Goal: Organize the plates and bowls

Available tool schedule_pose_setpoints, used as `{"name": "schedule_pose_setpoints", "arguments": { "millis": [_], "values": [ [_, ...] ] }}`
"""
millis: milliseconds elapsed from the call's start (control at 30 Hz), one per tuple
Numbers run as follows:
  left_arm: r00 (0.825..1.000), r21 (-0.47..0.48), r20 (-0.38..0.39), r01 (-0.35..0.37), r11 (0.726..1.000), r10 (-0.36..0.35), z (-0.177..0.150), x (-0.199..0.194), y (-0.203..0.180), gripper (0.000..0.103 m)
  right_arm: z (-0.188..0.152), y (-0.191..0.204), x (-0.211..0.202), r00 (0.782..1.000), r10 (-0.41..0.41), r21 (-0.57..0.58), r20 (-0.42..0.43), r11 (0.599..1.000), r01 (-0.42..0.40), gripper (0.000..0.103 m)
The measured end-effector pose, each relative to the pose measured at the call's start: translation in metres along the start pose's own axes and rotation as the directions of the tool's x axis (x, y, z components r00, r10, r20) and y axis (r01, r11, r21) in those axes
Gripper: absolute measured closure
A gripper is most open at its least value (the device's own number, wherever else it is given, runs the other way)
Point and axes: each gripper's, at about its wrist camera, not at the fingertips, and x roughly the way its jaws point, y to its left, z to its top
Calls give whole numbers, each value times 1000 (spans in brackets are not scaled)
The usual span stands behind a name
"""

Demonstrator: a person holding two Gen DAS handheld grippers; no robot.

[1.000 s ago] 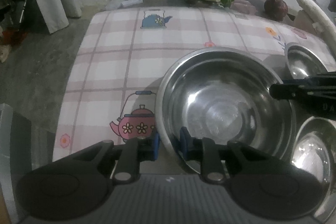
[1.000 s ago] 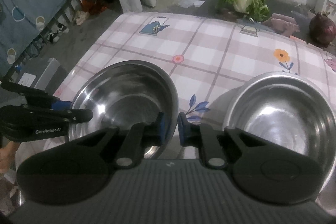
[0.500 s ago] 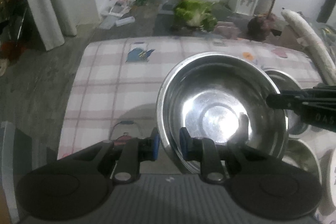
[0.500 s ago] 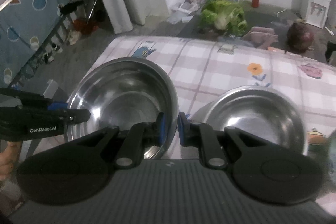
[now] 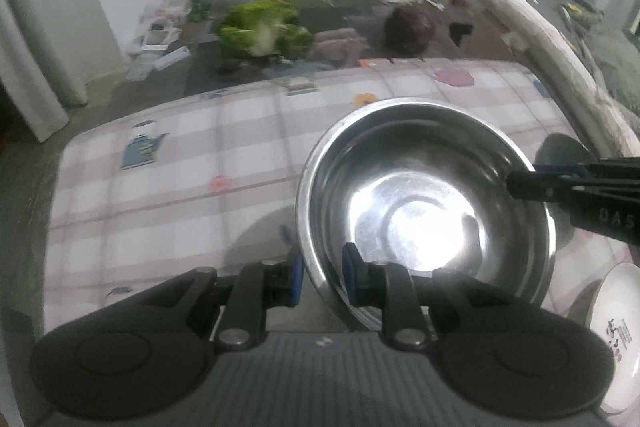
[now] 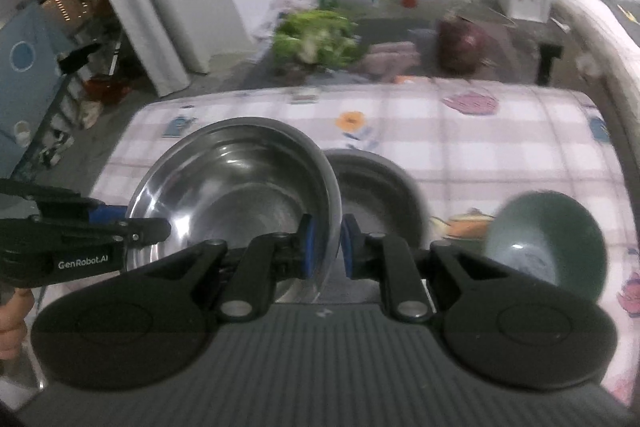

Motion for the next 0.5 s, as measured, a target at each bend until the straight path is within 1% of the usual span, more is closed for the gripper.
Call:
{"name": "schedule_pose_setpoints", "arguments": {
  "millis": [100, 233, 367, 500],
  "values": [
    [1000, 23, -16, 6, 1000, -6, 5, 15, -15, 82, -5, -20, 4, 999, -33, 10, -10, 999, 33, 89],
    [999, 44, -38, -5, 999, 7, 8, 31, -25, 81, -9, -40, 17, 999, -40, 28, -28, 999, 40, 89],
    [998, 54, -52, -23, 998, 26, 9, 41, -29, 81, -6, -45, 33, 998, -45, 23, -37, 999, 46, 88],
    [998, 73, -50, -46, 996, 49, 12, 46, -32, 81, -5, -48, 43, 998, -47, 12, -38, 999, 48, 88]
  ]
}}
